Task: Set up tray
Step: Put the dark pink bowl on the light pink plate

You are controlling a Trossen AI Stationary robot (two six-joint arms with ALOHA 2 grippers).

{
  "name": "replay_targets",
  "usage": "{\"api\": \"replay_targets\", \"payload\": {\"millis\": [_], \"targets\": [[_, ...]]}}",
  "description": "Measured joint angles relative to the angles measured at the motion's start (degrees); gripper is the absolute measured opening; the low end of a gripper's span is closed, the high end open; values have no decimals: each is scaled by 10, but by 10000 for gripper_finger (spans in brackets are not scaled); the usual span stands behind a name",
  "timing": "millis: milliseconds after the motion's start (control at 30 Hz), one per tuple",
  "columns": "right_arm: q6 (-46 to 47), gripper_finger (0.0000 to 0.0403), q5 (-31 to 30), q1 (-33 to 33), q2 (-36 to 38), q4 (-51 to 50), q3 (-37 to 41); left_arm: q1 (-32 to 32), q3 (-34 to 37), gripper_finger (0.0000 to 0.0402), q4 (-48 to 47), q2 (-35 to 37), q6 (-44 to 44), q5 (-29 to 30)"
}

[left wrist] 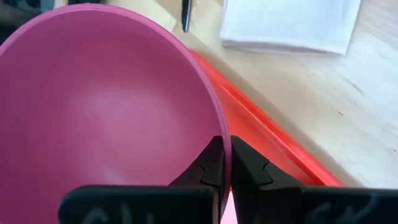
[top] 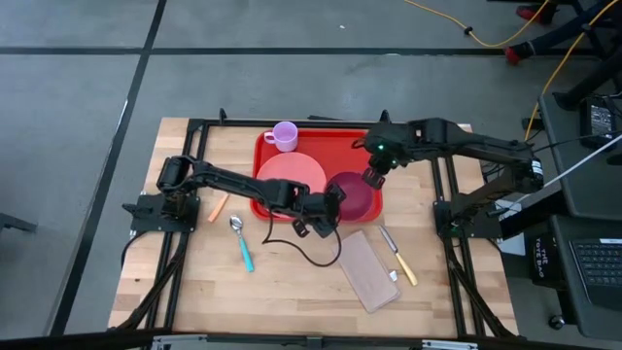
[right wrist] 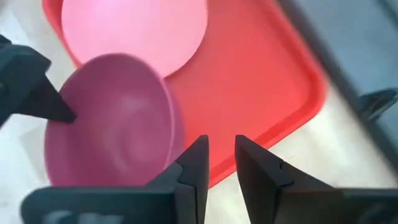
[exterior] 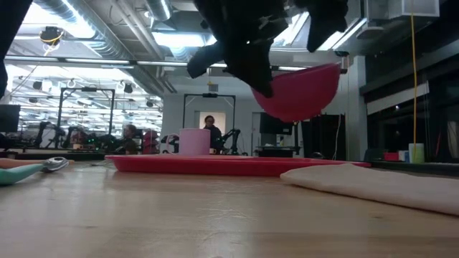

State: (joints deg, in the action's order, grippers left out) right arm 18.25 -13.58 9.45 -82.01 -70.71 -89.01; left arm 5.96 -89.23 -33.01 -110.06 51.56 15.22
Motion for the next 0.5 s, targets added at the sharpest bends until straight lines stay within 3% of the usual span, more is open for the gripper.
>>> {"api": "replay_targets", "payload": {"millis": [267,500], "targets": [[-54,62,-19,-16,71,96,59,-4,0,2,-92,31,-75,-20],[-111,7,-27,-41,163,279,209,-6,0,2,-143,65,-149,-47]]}}
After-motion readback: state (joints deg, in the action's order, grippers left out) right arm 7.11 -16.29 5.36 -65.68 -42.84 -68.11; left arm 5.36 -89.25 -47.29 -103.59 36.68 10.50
